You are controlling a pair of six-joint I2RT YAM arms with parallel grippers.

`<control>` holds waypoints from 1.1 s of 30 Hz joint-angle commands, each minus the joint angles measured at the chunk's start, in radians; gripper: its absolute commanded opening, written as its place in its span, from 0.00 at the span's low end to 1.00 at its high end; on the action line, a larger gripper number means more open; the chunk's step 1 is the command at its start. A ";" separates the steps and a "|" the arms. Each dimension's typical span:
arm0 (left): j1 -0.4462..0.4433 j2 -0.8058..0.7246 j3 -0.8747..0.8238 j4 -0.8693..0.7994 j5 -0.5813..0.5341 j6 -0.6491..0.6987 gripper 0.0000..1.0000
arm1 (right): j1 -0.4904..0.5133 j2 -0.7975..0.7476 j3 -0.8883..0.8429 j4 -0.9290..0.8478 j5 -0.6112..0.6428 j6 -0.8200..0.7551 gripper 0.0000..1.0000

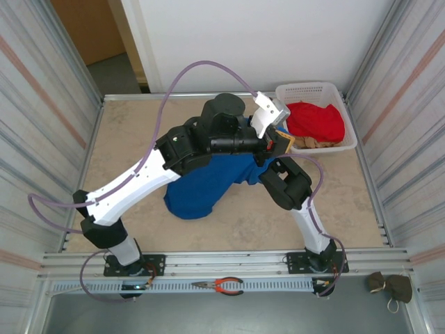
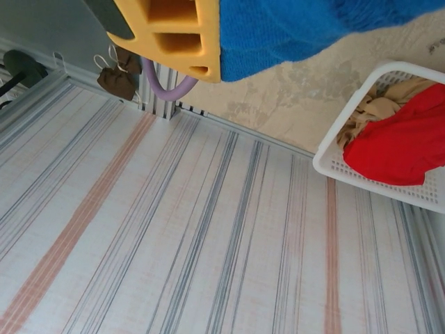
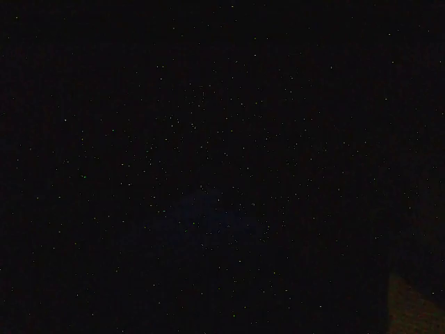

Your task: Fold the inside-out t-shirt

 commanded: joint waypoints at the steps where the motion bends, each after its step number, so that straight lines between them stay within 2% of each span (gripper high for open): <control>1: -0.021 -0.018 0.029 0.042 0.046 0.035 0.00 | 0.001 0.064 0.018 -0.189 0.066 0.090 0.85; 3: -0.018 -0.035 -0.010 0.052 0.031 0.034 0.00 | -0.009 0.068 -0.017 -0.146 0.058 0.126 0.62; 5: -0.009 -0.061 -0.063 0.071 0.019 0.024 0.00 | -0.026 0.060 -0.072 -0.051 0.037 0.145 0.30; 8: 0.016 -0.106 -0.150 0.112 0.008 -0.004 0.00 | -0.061 0.037 -0.124 0.051 -0.012 0.122 0.04; 9: 0.025 -0.120 -0.173 0.125 0.002 -0.011 0.00 | -0.073 0.022 -0.136 0.070 -0.025 0.110 0.00; 15: 0.108 -0.202 -0.298 0.159 -0.051 -0.038 0.00 | -0.130 -0.095 -0.198 0.148 -0.129 0.003 0.00; 18: 0.204 -0.263 -0.393 0.203 -0.070 -0.092 0.00 | -0.143 -0.172 -0.225 0.154 -0.177 -0.057 0.00; 20: 0.293 -0.303 -0.467 0.234 -0.074 -0.144 0.00 | -0.148 -0.219 -0.241 0.147 -0.203 -0.077 0.00; 25: 0.604 -0.357 -0.643 0.277 -0.072 -0.312 0.00 | -0.149 -0.326 -0.287 0.146 -0.250 -0.089 0.00; 28: 0.784 -0.338 -0.765 0.306 -0.062 -0.419 0.00 | -0.147 -0.381 -0.302 0.139 -0.270 -0.090 0.00; 31: 0.910 -0.271 -0.847 0.307 -0.050 -0.457 0.00 | -0.145 -0.441 -0.307 0.125 -0.279 -0.094 0.00; 33: 0.956 -0.224 -0.884 0.303 -0.054 -0.458 0.00 | -0.145 -0.480 -0.305 0.108 -0.284 -0.099 0.00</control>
